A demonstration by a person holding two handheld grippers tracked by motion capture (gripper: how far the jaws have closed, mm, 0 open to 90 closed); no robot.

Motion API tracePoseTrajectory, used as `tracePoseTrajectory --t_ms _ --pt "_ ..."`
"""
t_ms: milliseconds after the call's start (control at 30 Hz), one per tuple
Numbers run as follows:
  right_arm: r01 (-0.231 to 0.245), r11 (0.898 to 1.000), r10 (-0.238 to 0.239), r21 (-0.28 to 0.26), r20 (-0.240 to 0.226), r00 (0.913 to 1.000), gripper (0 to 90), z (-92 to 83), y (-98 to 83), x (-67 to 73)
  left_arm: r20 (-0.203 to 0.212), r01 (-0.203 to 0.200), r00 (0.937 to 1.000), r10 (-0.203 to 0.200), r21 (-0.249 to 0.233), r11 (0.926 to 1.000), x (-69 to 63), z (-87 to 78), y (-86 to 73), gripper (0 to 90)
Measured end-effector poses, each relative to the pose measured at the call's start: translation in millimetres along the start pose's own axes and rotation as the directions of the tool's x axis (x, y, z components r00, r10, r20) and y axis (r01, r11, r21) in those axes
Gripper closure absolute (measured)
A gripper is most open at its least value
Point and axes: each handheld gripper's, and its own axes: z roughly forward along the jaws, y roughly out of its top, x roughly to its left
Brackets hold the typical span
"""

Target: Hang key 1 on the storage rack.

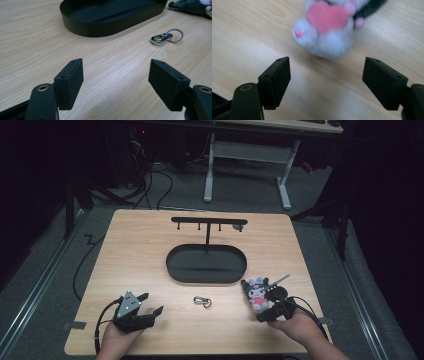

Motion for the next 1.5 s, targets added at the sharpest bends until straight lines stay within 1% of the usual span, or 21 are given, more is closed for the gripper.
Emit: tracePoseTrajectory --t_ms 33,100,333,400,433,533,600,700,733,767,800,833,900,967,1033,1133,1233,1300,1367,1400,1500 --pt "-0.007 1.0 0.007 -0.011 0.011 0.9999 18.4 1.4 4.0 1.2 -0.001 0.001 1.0 -0.001 -0.001 1.0 0.2 -0.1 -0.1 28.8" --pt "-0.019 1.0 0.019 -0.018 0.002 0.9998 18.1 4.3 10.2 2.4 0.0 0.002 1.0 -0.002 -0.001 1.0 0.6 -0.4 -0.3 28.7" --pt "-0.023 1.0 0.023 -0.005 0.009 0.9997 17.8 15.0 25.8 5.7 0.004 -0.004 1.0 0.004 0.004 1.0 0.2 0.1 -0.9 28.8" --pt "-0.028 1.0 0.028 0.001 0.032 0.9991 21.0 16.1 28.7 5.4 0.004 -0.005 1.0 0.005 0.003 1.0 -0.1 0.4 -1.0 28.7" --pt "-0.045 0.999 0.045 0.0 0.024 0.9987 23.8 18.5 30.1 4.5 0.005 -0.006 1.0 0.006 0.003 1.0 -0.1 0.3 -1.2 28.7" --pt "-0.046 0.999 0.046 0.0 0.033 0.9984 26.4 19.2 30.3 4.4 0.005 -0.007 1.0 0.007 0.003 1.0 -0.1 0.0 -1.3 28.7" --pt "-0.052 0.999 0.052 -0.003 0.035 0.998 32.6 16.5 28.5 1.8 0.006 -0.007 1.0 0.007 0.002 1.0 0.0 -0.2 -1.3 28.7" --pt "-0.053 0.999 0.053 -0.002 0.025 0.9983 35.6 14.3 25.8 -1.2 0.007 -0.009 0.9999 0.009 0.004 1.0 -0.3 0.2 -1.4 28.7" --pt "-0.041 0.999 0.041 0.005 0.035 0.9986 41.5 11.4 22.9 -4.0 0.009 -0.009 0.9999 0.009 0.005 0.9999 -0.3 0.3 -1.4 28.7" --pt "-0.041 0.999 0.041 0.005 0.035 0.9986 41.5 11.4 22.9 -4.0 0.01 -0.01 0.9999 0.01 0.005 0.9999 -0.4 0.4 -1.3 28.7" --pt "-0.035 0.999 0.035 0.008 0.04 0.9986 46.1 10.0 22.0 -4.3 0.011 -0.011 0.9999 0.011 0.005 0.9999 -0.7 0.5 -1.3 28.7" --pt "-0.02 1.0 0.02 -0.003 0.041 0.999 46.7 8.9 20.3 -5.3 0.01 -0.013 0.9999 0.013 0.004 0.9999 -1.1 0.7 -1.3 28.7" --pt "0.004 1.0 -0.004 0.01 0.049 0.9988 47.4 7.6 17.9 -6.1 0.011 -0.015 0.9998 0.015 0.007 0.9999 -1.4 0.7 -1.2 28.7" --pt "0.065 0.998 -0.065 0.015 0.051 0.9966 46.6 7.4 15.7 -7.2 0.012 -0.016 0.9998 0.016 0.006 0.9999 -1.7 0.8 -1.3 28.7" --pt "0.064 0.998 -0.064 0.017 0.046 0.9969 45.8 7.6 15.5 -7.9 0.012 -0.016 0.9998 0.016 0.005 0.9999 -1.9 1.0 -1.4 28.7" --pt "0.03 0.999 -0.031 0.015 0.024 0.9992 38.6 10.1 17.0 -9.5 0.014 -0.016 0.9998 0.016 0.008 0.9998 -1.9 1.0 -1.4 28.7" --pt "0.0 1.0 0.0 0.005 0.026 0.9997 35.0 13.3 20.5 -7.9 0.013 -0.015 0.9998 0.015 0.004 0.9999 -1.8 0.8 -1.5 28.7" --pt "-0.017 1.0 0.017 0.001 0.017 0.9997 36.0 17.1 22.6 -7.0 0.013 -0.013 0.9998 0.013 0.003 0.9999 -1.3 0.5 -1.4 28.7" --pt "-0.019 1.0 0.019 0.017 0.024 0.9995 38.5 20.4 23.4 -6.4 0.015 -0.013 0.9998 0.013 0.005 0.9999 -0.6 0.2 -1.6 28.7" --pt "-0.016 1.0 0.016 0.014 0.034 0.9993 43.2 21.5 23.3 -5.8 0.015 -0.013 0.9998 0.013 0.005 0.9999 -0.4 0.1 -1.7 28.7" --pt "0.001 1.0 -0.001 0.012 0.045 0.999 46.8 21.4 23.2 -5.7 0.015 -0.011 0.9998 0.011 0.003 0.9999 -0.2 0.2 -1.9 28.7"
